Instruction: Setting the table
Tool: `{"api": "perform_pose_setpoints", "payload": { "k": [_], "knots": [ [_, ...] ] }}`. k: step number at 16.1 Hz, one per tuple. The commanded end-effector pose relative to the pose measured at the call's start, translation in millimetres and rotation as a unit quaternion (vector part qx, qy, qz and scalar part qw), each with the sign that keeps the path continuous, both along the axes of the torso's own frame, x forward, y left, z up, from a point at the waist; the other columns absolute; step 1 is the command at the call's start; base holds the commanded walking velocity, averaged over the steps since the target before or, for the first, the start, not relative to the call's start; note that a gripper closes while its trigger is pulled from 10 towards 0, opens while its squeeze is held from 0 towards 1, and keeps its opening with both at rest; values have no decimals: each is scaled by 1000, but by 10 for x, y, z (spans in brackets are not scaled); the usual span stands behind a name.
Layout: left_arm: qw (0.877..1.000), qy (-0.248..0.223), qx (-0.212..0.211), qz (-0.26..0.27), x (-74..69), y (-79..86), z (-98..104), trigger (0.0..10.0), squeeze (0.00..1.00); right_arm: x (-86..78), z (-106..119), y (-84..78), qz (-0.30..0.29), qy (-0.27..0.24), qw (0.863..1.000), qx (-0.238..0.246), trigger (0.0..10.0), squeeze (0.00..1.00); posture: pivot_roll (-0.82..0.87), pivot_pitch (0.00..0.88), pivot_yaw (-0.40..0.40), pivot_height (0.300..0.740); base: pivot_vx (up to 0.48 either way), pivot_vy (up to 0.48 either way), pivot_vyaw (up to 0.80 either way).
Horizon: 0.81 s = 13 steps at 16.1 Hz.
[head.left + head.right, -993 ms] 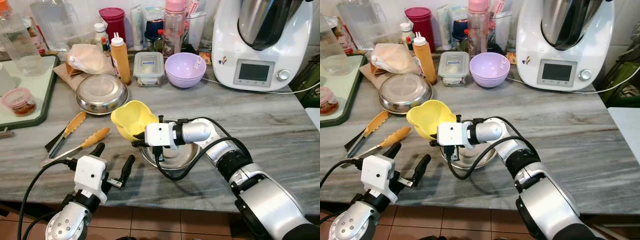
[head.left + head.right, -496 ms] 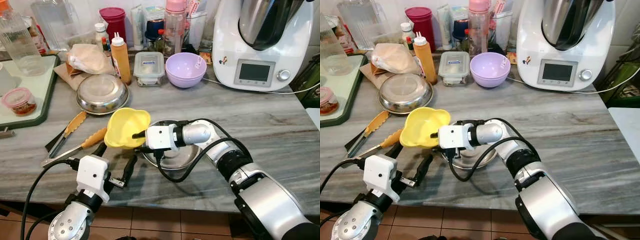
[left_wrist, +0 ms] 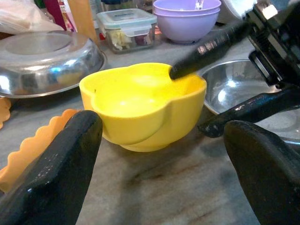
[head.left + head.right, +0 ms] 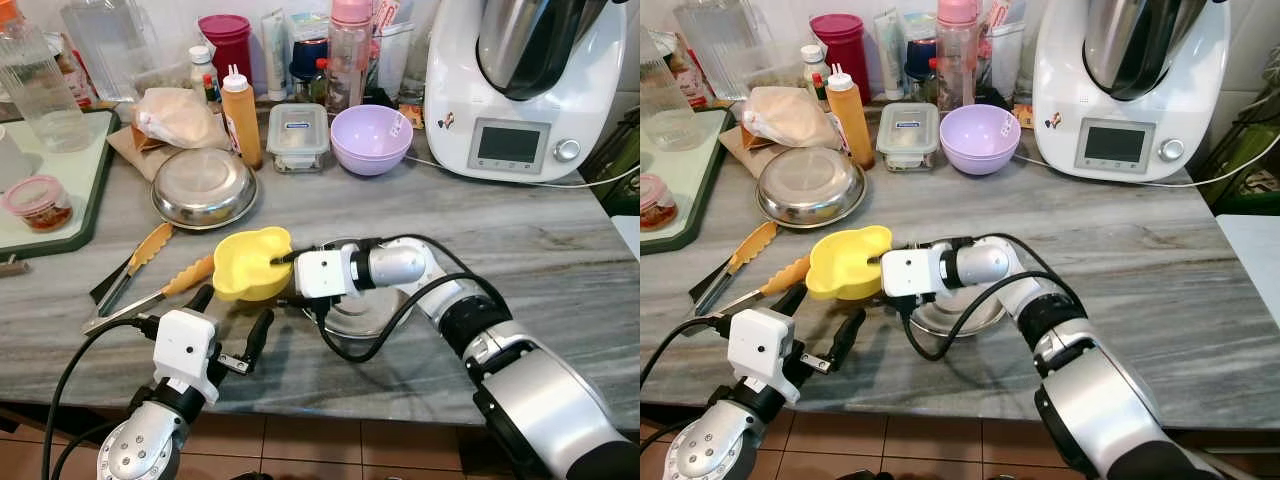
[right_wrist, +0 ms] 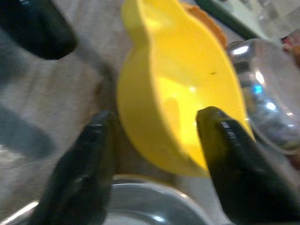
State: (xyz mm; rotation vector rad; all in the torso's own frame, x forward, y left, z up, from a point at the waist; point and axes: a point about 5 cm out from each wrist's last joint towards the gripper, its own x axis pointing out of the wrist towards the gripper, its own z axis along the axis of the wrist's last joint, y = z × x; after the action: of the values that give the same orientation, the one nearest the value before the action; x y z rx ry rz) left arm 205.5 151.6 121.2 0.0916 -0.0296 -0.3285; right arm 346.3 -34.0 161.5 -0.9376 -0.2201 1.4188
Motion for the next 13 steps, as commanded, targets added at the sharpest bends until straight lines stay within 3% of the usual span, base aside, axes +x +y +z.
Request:
{"api": "perform_pose_setpoints", "payload": {
  "k": [1,6,10,13],
  "knots": [
    [1000,9,2,5,9,18,-29,10000,0,29,93,21,0,-22,1000,6,10000,1000,10,116,10,740,0,0,0],
    [1000,8,1,5,28,18,-40,10000,0,66,230,-4,-15,-60,997,48,10000,1000,3,106,12,740,0,0,0],
    [1000,12,0,6,33,36,-98,10000,0,76,381,-40,-33,-73,989,122,10000,1000,-10,107,10,740,0,0,0],
    [1000,11,-2,6,37,47,-103,10000,0,62,441,-164,-58,-83,980,173,10000,1000,-21,108,12,740,0,0,0]
  ]
}}
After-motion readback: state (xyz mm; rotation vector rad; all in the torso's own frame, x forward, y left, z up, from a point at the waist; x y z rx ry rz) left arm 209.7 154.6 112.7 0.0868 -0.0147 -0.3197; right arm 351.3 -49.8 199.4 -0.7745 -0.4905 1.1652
